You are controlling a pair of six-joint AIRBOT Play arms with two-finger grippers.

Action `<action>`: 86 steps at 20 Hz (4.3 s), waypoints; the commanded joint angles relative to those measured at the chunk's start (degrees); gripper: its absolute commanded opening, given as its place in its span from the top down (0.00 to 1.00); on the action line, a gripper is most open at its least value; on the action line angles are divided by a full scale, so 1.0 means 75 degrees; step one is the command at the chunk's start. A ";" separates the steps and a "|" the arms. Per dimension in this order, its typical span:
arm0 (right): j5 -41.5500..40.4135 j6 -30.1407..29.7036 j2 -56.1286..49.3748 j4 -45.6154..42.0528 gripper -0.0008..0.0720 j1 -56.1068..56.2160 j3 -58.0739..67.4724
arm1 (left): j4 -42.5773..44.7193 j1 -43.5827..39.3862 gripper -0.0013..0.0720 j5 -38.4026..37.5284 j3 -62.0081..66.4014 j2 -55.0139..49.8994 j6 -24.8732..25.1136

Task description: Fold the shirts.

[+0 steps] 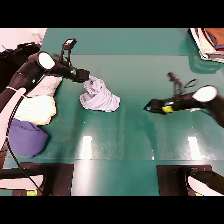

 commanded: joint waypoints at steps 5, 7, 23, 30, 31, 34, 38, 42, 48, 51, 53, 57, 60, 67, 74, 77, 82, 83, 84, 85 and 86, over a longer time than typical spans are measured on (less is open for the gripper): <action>-0.1300 -0.0472 -0.3375 0.1186 0.37 0.1617 0.1894 | 0.0149 0.0093 0.95 -0.0306 0.0064 0.0044 0.0082; -0.1297 -0.0423 -0.3990 0.1189 0.37 0.1848 0.2597 | 0.0149 0.0093 0.95 -0.0306 0.0064 0.0044 0.0079; 0.1046 0.0140 -0.1731 -0.2034 0.98 0.0399 0.6368 | 0.0221 0.0093 0.95 -0.0192 0.1349 0.3354 0.1224; 0.1582 0.0111 0.0586 -0.2122 0.98 0.0344 0.7073 | -0.0717 0.0093 0.95 -0.0656 0.1612 0.5304 0.1288; 0.1577 0.0117 0.0822 -0.2238 0.98 0.0344 0.7073 | -0.0758 0.0093 0.95 -0.0804 0.1612 0.5394 0.1279; 0.1580 0.0233 0.1309 -0.2757 0.98 0.0344 0.7073 | -0.0921 0.0093 0.95 -0.1638 0.1574 0.5310 0.1279; 0.1746 0.0466 0.1011 -0.3101 0.98 0.0344 0.7073 | -0.0950 0.0090 0.95 -0.2439 0.0801 0.4902 0.1192; 0.3136 0.0697 -0.0460 -0.3086 0.98 0.0344 0.7070 | -0.1096 0.0090 0.95 -0.2684 -0.1527 0.4791 0.1070; 0.3494 0.0694 -0.1990 -0.3086 0.98 0.0720 0.5724 | -0.1093 0.0090 0.95 -0.2136 -0.5613 0.4791 0.1282; 0.3089 0.0694 -0.2043 -0.3083 0.98 0.1014 0.4855 | -0.1271 0.0093 0.95 -0.1684 -0.6653 0.4791 0.1276; 0.2952 0.0702 -0.2040 -0.2978 0.98 0.1049 0.4578 | -0.1760 0.0093 0.33 -0.1612 -0.6773 0.4791 0.1276; 0.2900 0.0711 -0.1964 -0.2824 0.98 0.1029 0.4517 | -0.1492 0.0093 0.21 -0.1521 -0.5709 0.4791 0.1212; 0.2882 0.0711 -0.1836 -0.2824 0.98 0.1029 0.4517 | 0.0184 0.0125 0.21 -0.0484 -0.4599 0.4791 0.0321; 0.2771 0.0714 -0.1725 -0.2818 0.98 0.1043 0.4517 | -0.1958 0.0557 0.21 0.0306 -0.3695 0.1848 0.2460; 0.2777 0.0720 -0.1725 -0.2821 0.98 0.1043 0.4517 | -0.2451 0.0251 0.21 -0.0624 -0.1629 -0.1119 0.2818; 0.2751 0.0720 -0.1725 -0.2821 0.98 0.1043 0.4517 | -0.2428 -0.0050 0.22 -0.0571 -0.1612 -0.1151 0.2996; 0.2713 0.0720 -0.1699 -0.2847 0.98 0.1023 0.4520 | -0.2430 -0.0003 0.95 -0.0758 -0.1547 -0.1090 0.2958; 0.2696 0.0720 -0.1609 -0.2908 0.98 0.1003 0.4520 | -0.2398 0.0090 0.95 -0.0883 -0.1443 -0.0962 0.2763; 0.2664 0.0720 -0.1443 -0.2911 0.98 0.0959 0.4523 | -0.2393 0.0219 0.95 -0.0906 -0.1314 -0.0711 0.2591; 0.2597 0.0720 -0.1186 -0.2911 0.98 0.0848 0.4526 | -0.2390 0.0388 0.95 -0.0895 -0.1128 -0.0323 0.2442; 0.2524 0.0720 -0.0886 -0.2906 0.98 0.0743 0.4526 | -0.2387 0.0592 0.95 -0.0895 -0.0892 0.0178 0.2343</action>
